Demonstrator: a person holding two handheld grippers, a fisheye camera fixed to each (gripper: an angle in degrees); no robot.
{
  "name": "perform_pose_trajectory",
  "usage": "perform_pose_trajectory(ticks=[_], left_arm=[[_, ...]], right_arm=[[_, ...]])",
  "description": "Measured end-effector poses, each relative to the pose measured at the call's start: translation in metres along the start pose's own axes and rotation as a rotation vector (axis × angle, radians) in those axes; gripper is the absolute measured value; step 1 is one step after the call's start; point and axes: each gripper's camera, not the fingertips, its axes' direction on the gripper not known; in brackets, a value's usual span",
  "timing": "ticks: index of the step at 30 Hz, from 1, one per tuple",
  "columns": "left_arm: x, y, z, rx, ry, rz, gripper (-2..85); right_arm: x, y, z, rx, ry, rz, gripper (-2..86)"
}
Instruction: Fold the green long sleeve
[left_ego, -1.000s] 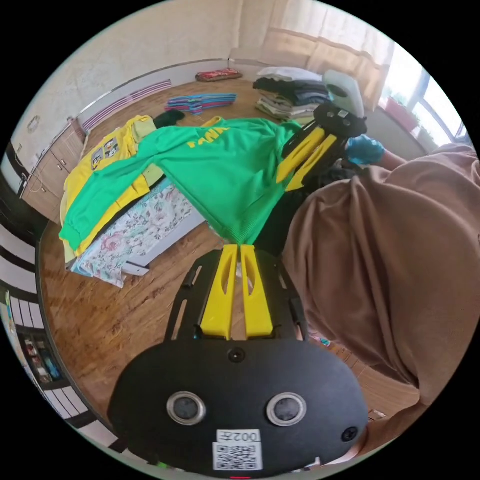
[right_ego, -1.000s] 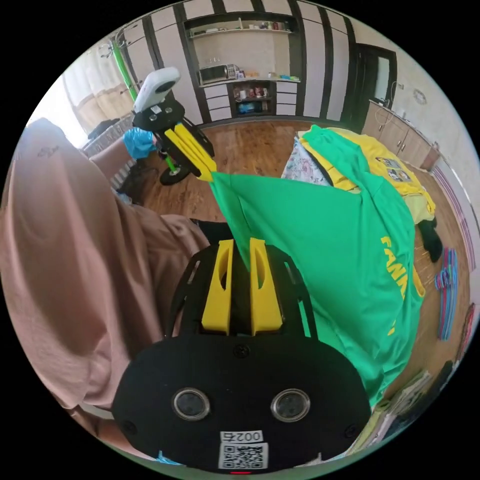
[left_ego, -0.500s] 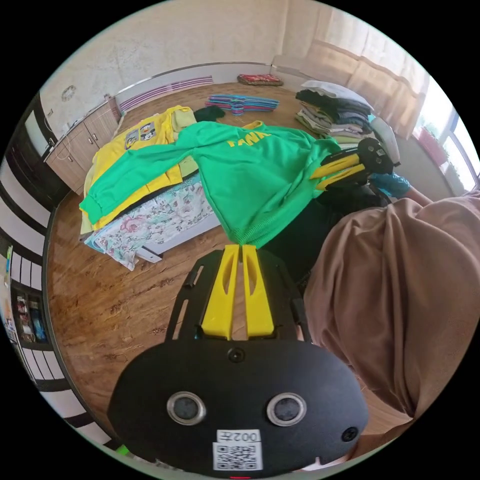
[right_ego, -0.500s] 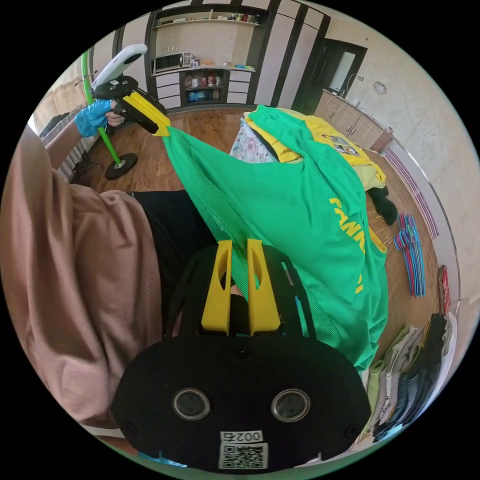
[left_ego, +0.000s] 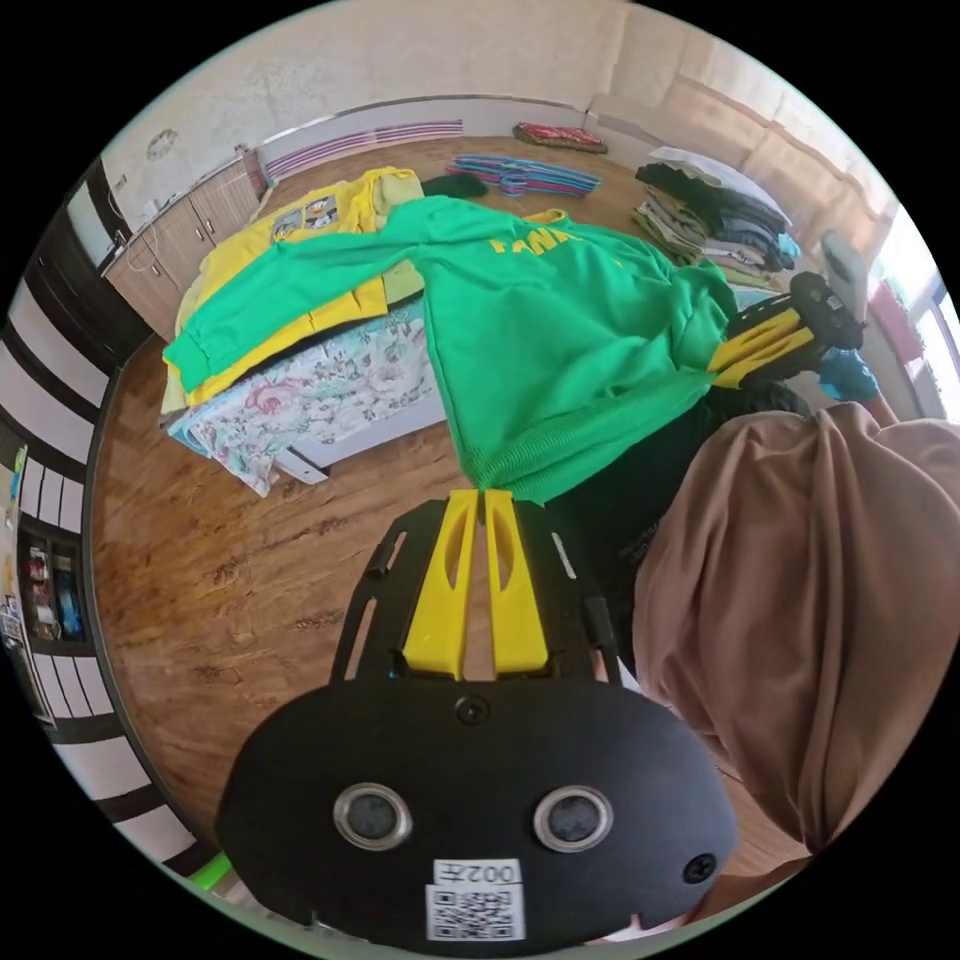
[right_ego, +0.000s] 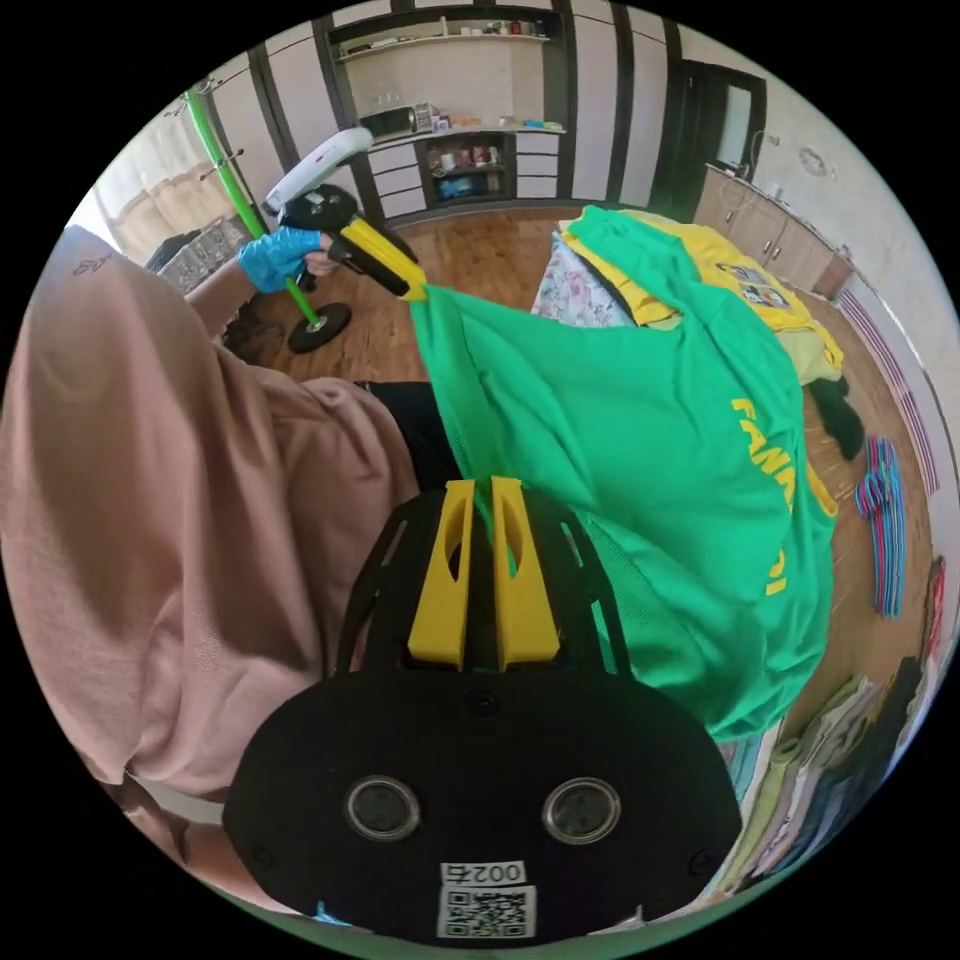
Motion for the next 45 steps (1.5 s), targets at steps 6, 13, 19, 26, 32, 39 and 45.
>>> perform_pose_trajectory(ticks=[6, 13, 19, 26, 32, 39, 45], left_arm=[[-0.008, 0.006, 0.012, 0.009, 0.036, -0.033, -1.0], [-0.009, 0.004, 0.021, 0.0, 0.034, -0.034, -1.0], [-0.01, 0.008, 0.031, -0.022, 0.048, -0.037, -1.0], [-0.017, 0.017, 0.034, 0.028, 0.068, -0.024, -1.0], [-0.011, 0.013, -0.009, 0.135, 0.094, 0.124, -0.9], [0.009, 0.019, 0.007, -0.013, 0.057, 0.243, -1.0], [0.003, 0.036, 0.036, -0.017, 0.1, 0.143, -1.1]], right_arm=[[0.048, 0.066, -0.059, 0.137, 0.287, 0.316, 8.7], [0.105, 0.153, -0.063, 0.184, 0.361, 0.721, 11.9], [0.105, 0.173, -0.045, 0.109, 0.377, 0.783, 7.0], [0.092, 0.201, -0.091, 0.205, 0.369, 0.808, -0.1], [0.076, 0.213, -0.192, 0.305, 0.441, 0.797, -0.6], [0.09, 0.224, -0.173, -0.102, 0.182, 0.762, -0.6], [0.103, 0.251, -0.089, -0.341, -0.066, 0.746, -0.1]])
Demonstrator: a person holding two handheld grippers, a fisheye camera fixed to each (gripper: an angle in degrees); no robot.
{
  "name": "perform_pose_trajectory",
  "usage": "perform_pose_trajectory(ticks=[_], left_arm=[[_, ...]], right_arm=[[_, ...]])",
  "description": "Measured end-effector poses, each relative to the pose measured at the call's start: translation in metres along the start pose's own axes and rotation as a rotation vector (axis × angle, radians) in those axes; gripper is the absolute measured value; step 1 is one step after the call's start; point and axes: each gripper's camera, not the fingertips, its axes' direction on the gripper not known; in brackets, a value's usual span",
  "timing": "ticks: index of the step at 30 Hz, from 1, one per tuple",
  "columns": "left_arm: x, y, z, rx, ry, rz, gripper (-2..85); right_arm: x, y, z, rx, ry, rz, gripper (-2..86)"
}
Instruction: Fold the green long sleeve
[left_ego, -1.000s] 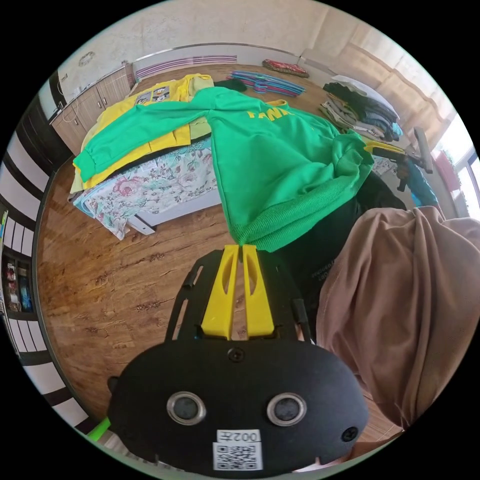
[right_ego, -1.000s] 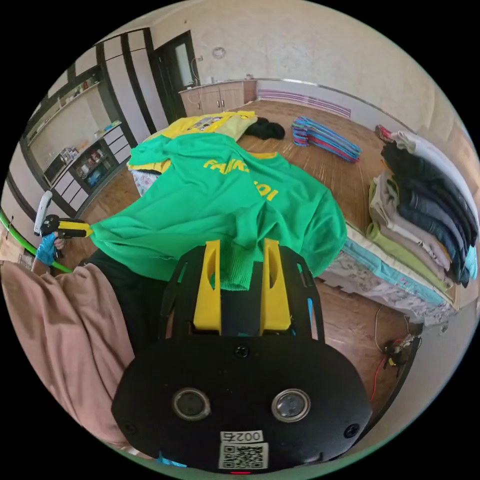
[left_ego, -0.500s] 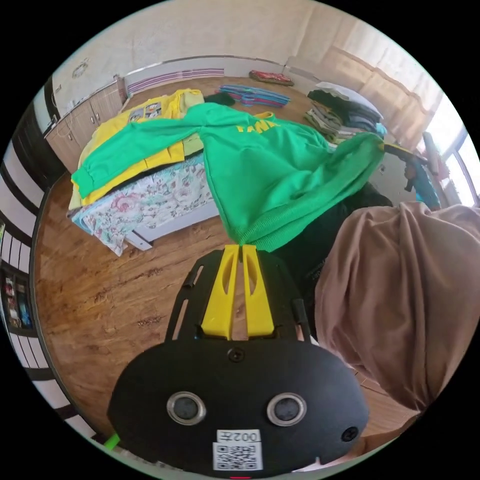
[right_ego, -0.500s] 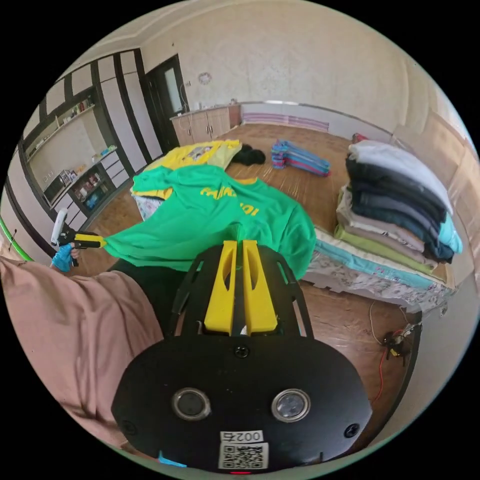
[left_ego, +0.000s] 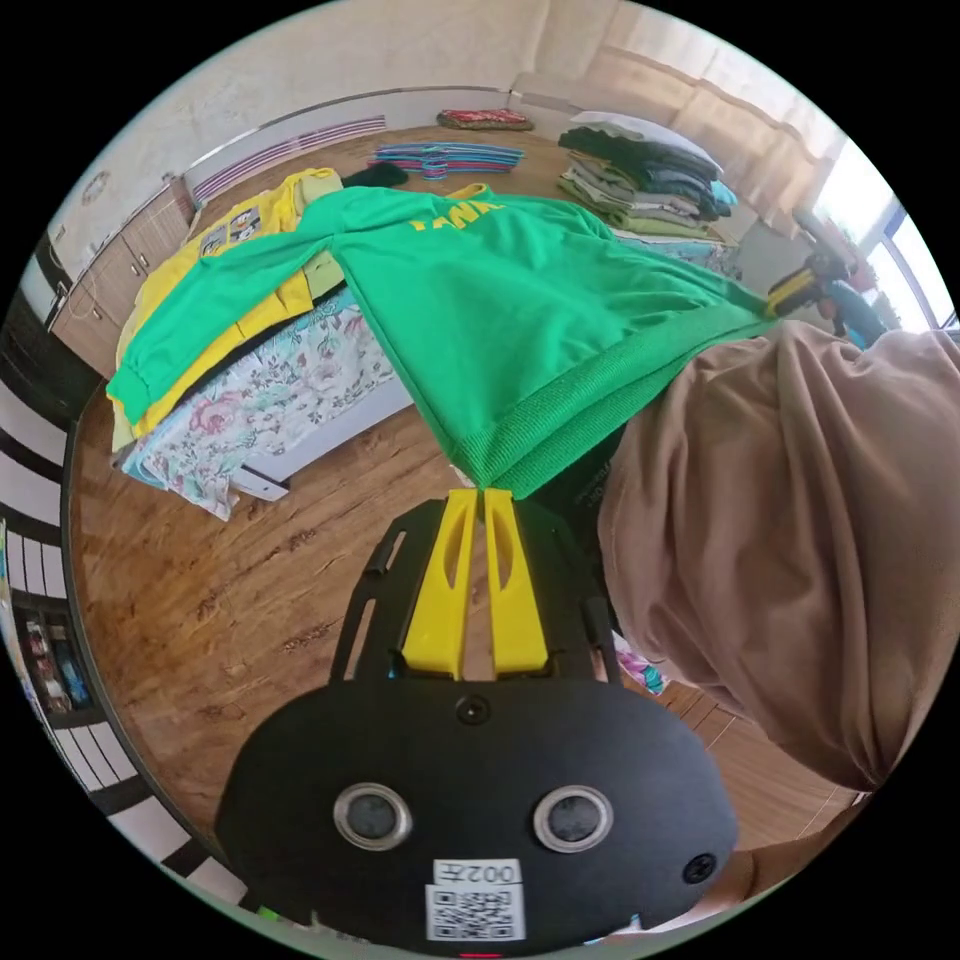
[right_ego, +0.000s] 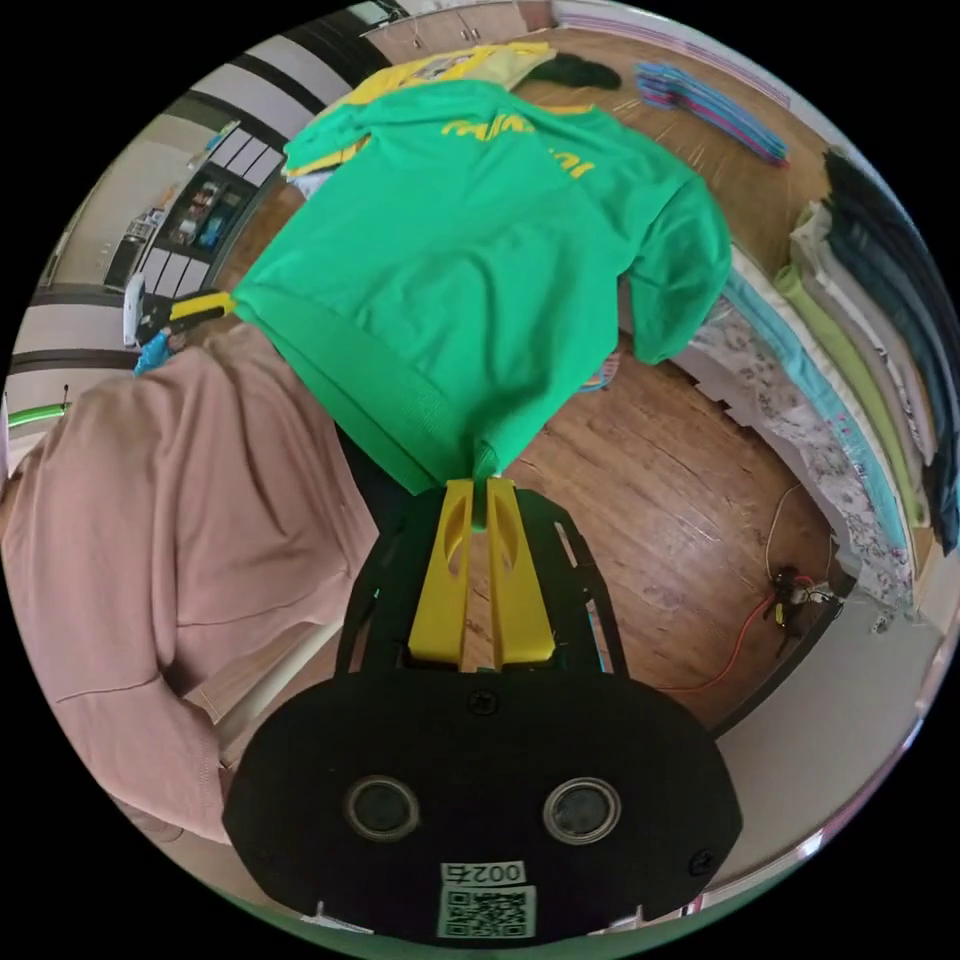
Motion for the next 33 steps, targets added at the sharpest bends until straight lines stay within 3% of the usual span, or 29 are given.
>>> perform_pose_trajectory(ticks=[6, 12, 15, 17, 25, 33], left_arm=[[-0.004, 0.015, -0.003, 0.013, 0.03, -0.034, -0.8], [0.008, 0.018, 0.001, 0.078, 0.053, 0.033, 1.9], [0.014, 0.01, 0.011, 0.095, 0.069, 0.075, 2.7], [0.015, 0.008, 0.015, 0.113, 0.075, 0.078, 2.8], [0.013, 0.006, 0.031, 0.139, 0.074, 0.086, -0.2], [0.005, 0.02, 0.01, 0.159, 0.065, 0.134, -0.9]], right_arm=[[-0.002, -0.001, -0.015, 0.013, 0.021, 0.041, 2.5], [-0.024, 0.003, -0.042, 0.005, 0.199, 0.029, 1.0], [-0.035, 0.002, -0.05, 0.103, 0.197, 0.027, -0.2], [-0.055, -0.006, -0.051, 0.206, 0.097, -0.039, -0.5], [-0.156, -0.056, -0.017, 0.416, 0.0, -0.38, 0.5], [-0.26, -0.116, 0.025, 0.379, -0.052, -0.743, 5.8]])
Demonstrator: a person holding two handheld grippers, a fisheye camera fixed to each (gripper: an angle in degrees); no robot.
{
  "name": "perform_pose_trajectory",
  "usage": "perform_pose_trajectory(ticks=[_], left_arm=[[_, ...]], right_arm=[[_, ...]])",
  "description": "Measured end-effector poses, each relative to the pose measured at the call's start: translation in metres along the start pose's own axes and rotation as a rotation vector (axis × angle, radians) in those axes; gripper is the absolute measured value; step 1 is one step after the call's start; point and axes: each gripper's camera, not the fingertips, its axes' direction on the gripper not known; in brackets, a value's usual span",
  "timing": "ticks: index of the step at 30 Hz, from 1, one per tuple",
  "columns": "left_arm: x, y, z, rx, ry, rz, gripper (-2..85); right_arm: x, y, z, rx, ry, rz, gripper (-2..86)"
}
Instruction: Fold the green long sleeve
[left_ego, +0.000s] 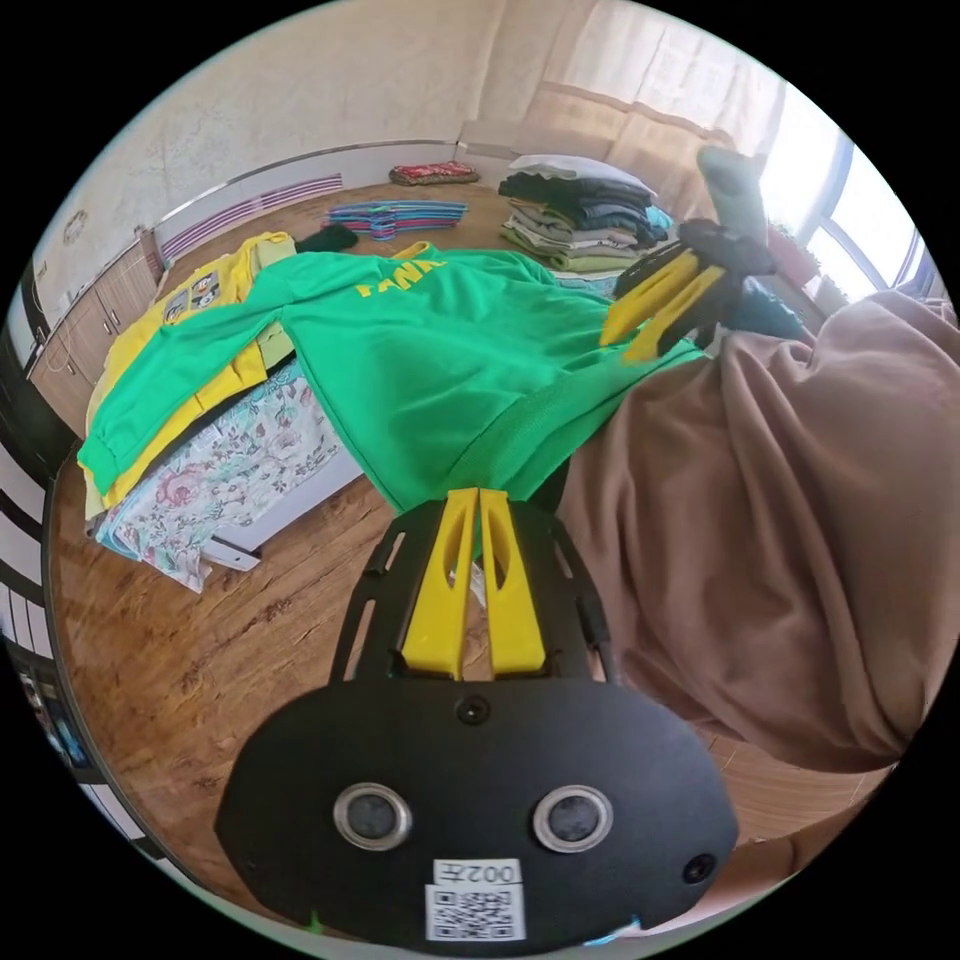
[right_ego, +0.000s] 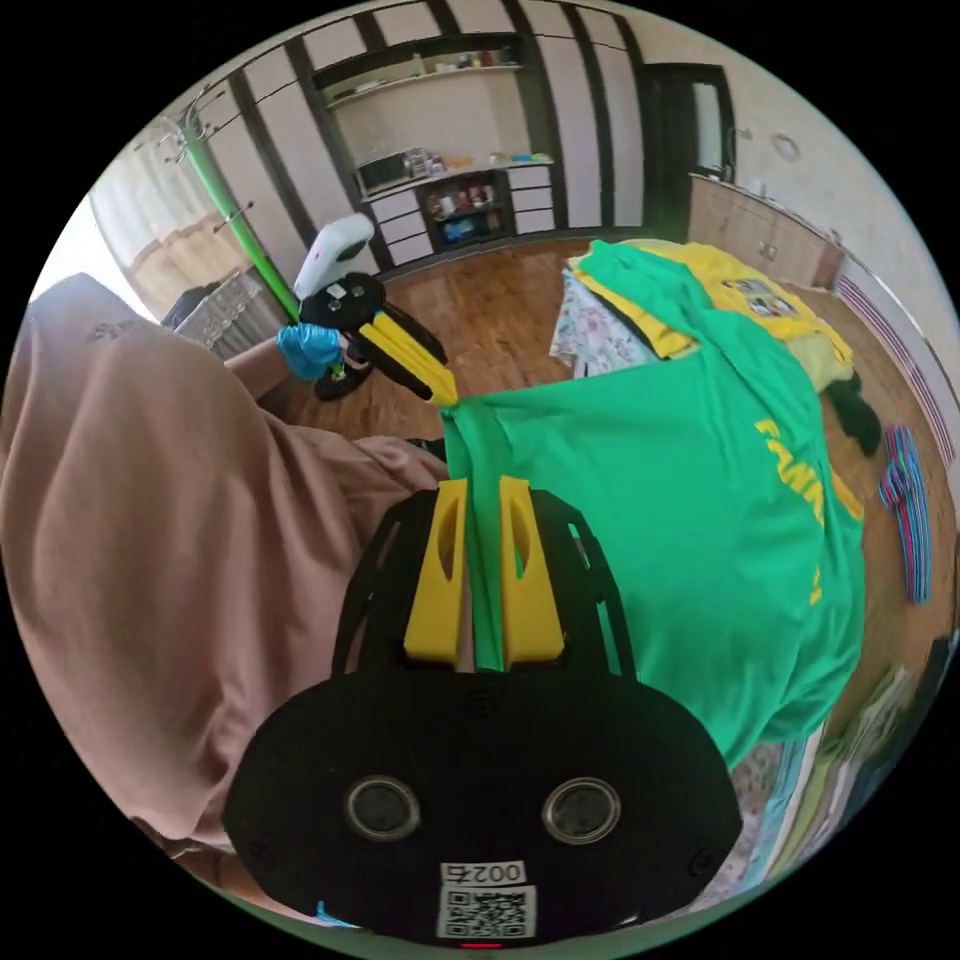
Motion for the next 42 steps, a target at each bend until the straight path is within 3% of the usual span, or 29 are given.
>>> perform_pose_trajectory(ticks=[7, 15, 22, 31, 42], left_arm=[[-0.004, 0.009, -0.009, 0.013, 0.014, 0.022, -1.0], [-0.008, 0.015, -0.003, -0.002, 0.061, 0.025, -0.9], [-0.009, 0.019, 0.016, -0.027, 0.042, -0.051, -0.1], [-0.012, 0.025, 0.025, -0.049, 0.065, -0.084, 3.6], [-0.001, 0.006, 0.043, -0.117, 0.035, -0.071, 1.7]], right_arm=[[-0.025, -0.032, 0.055, -0.15, 0.021, -0.083, 3.8], [-0.039, -0.039, 0.045, -0.133, -0.052, -0.1, 0.0], [-0.05, -0.037, 0.053, -0.164, -0.027, -0.107, 3.4], [-0.036, 0.031, 0.017, -0.304, 0.12, 0.037, 7.9], [-0.045, 0.09, -0.011, -0.363, 0.21, 0.166, 6.6]])
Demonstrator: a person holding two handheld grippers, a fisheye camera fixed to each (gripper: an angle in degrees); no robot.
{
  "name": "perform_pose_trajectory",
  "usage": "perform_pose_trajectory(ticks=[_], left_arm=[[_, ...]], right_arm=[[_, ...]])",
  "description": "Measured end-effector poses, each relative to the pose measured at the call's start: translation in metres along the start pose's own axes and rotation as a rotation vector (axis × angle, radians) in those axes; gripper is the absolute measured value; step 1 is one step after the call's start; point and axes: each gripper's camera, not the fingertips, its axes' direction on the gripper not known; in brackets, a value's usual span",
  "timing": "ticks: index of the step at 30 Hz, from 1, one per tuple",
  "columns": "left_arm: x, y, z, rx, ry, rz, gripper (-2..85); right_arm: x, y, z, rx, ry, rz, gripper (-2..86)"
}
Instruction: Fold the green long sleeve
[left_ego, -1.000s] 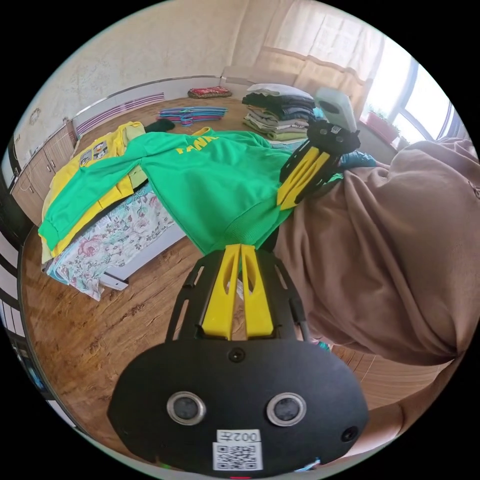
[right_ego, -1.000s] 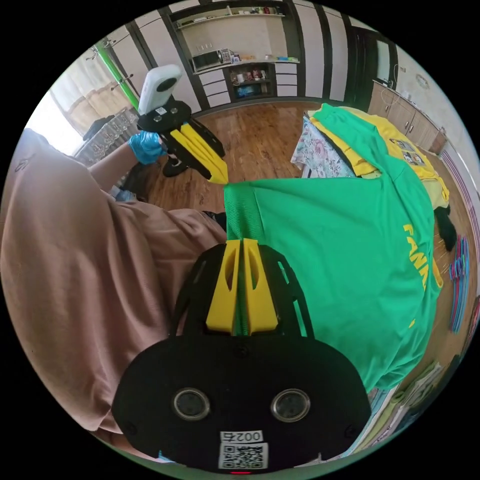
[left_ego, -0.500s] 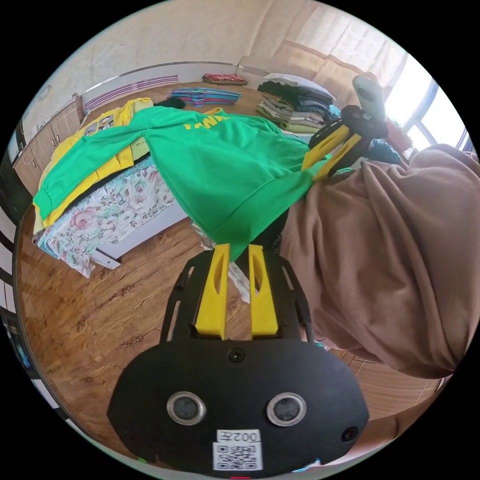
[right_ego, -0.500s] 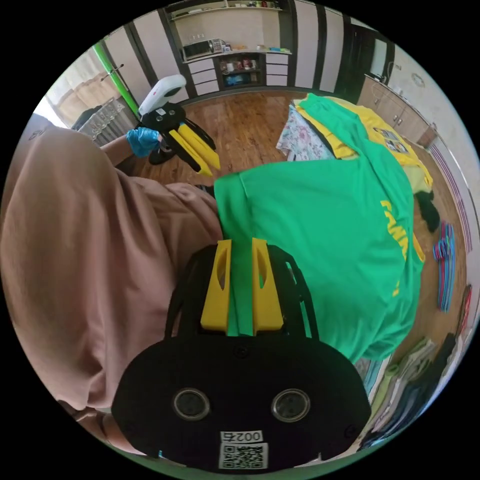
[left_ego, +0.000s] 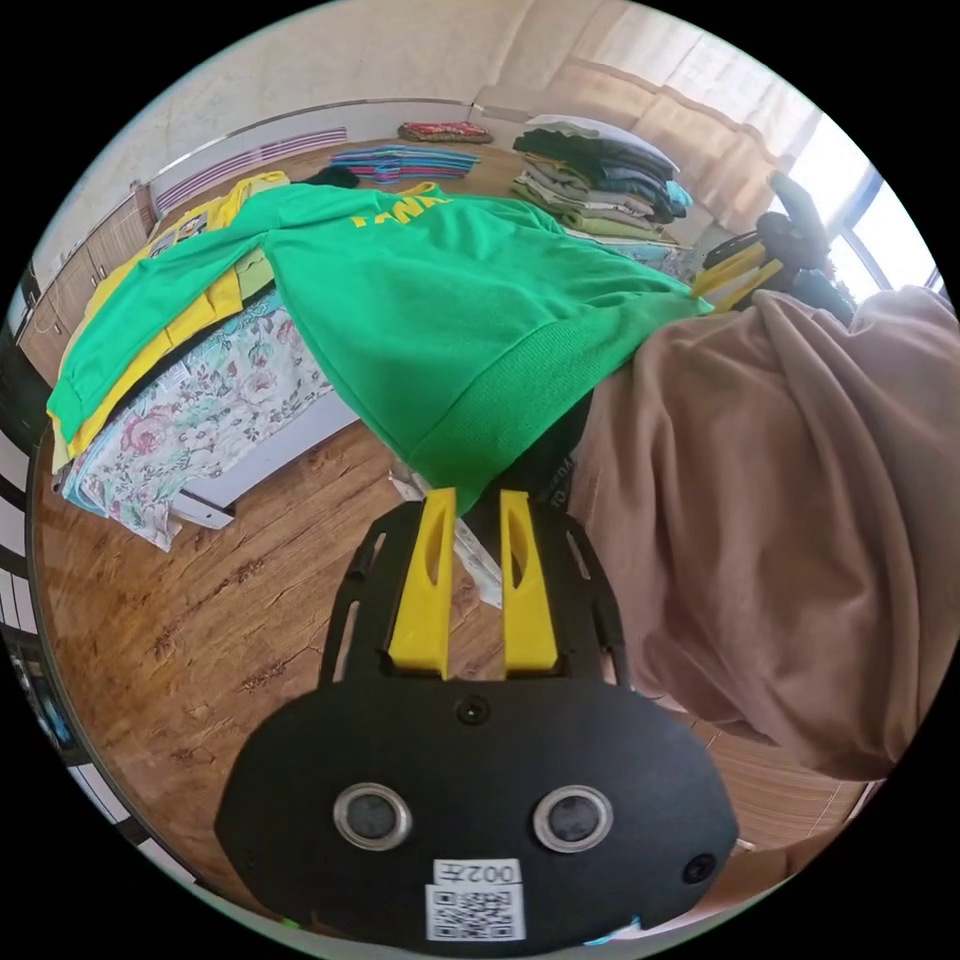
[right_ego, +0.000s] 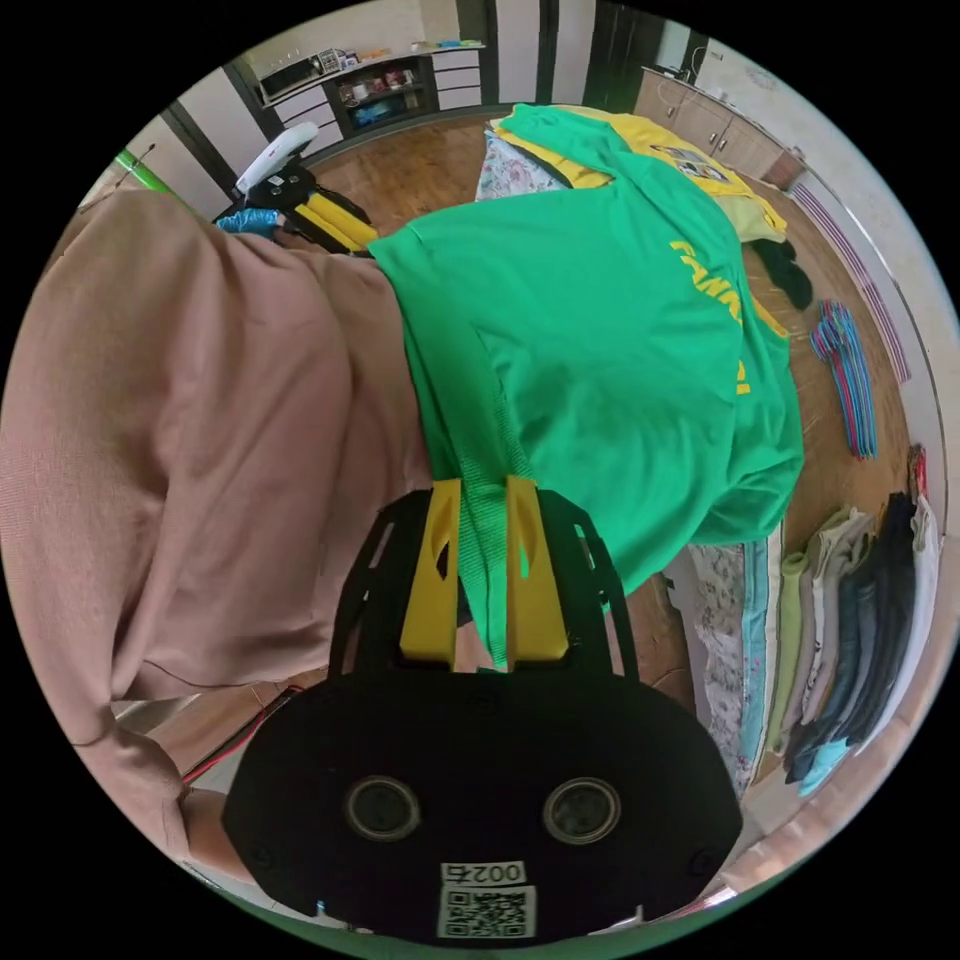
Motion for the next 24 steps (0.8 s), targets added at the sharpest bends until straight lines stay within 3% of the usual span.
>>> perform_pose_trajectory(ticks=[4, 9, 13, 18, 24], left_arm=[[0.0, -0.004, -0.001, -0.009, 0.009, -0.001, -0.6], [0.009, -0.005, -0.028, -0.041, -0.086, 0.052, -1.0], [0.01, -0.005, -0.04, -0.055, -0.124, 0.074, -1.0], [0.009, -0.011, -0.05, -0.047, -0.128, 0.064, -1.0], [0.005, -0.012, -0.071, 0.005, -0.152, 0.027, -1.0]], right_arm=[[-0.002, 0.008, 0.001, 0.014, 0.04, 0.031, 0.6], [-0.004, 0.018, -0.012, 0.031, -0.002, 0.0, -0.6], [0.004, 0.027, 0.003, 0.037, -0.092, 0.038, 0.7], [0.012, 0.048, -0.002, 0.015, -0.042, 0.052, 5.3], [0.042, 0.107, 0.015, -0.067, -0.037, 0.237, 9.3]])
